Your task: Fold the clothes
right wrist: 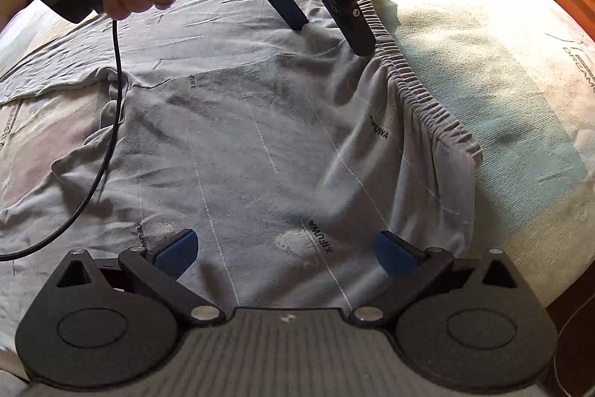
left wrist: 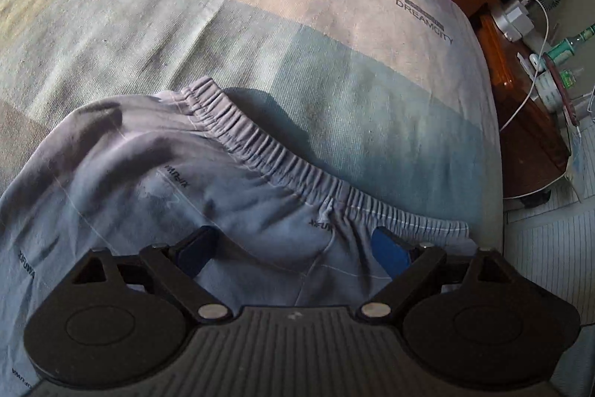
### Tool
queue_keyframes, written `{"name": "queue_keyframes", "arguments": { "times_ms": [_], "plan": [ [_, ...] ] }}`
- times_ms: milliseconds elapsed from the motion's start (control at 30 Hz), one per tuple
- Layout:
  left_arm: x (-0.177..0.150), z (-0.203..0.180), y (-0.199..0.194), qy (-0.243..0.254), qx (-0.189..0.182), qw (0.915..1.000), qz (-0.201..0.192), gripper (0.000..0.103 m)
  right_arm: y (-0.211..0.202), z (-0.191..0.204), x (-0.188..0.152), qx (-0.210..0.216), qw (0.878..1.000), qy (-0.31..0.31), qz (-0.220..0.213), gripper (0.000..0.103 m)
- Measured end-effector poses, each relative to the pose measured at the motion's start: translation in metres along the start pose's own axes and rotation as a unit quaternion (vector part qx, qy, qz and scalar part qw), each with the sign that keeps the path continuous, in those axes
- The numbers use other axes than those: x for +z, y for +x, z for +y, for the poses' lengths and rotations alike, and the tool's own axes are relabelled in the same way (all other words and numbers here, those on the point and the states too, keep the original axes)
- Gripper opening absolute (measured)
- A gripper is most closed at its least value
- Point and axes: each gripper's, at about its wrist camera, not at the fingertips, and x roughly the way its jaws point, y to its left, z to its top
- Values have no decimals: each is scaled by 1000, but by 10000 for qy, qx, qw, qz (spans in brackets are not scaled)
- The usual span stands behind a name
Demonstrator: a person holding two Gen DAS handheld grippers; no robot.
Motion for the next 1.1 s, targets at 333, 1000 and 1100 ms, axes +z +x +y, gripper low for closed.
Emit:
{"name": "queue_keyframes", "arguments": {
  "times_ms": [333, 1000, 1100],
  "plan": [
    [-43, -36, -61, 738, 373, 9965, 130, 94, 6, -1, 11, -72, 9993, 206, 311, 103],
    [-97, -24, -72, -195, 135, 9996, -156, 94, 5, 14, 0, -467, 9988, -79, 137, 103],
    [-116, -28, -89, -213, 316, 9992, -86, 94, 5, 15, 1, -481, 9987, -82, 136, 103]
  ]
}}
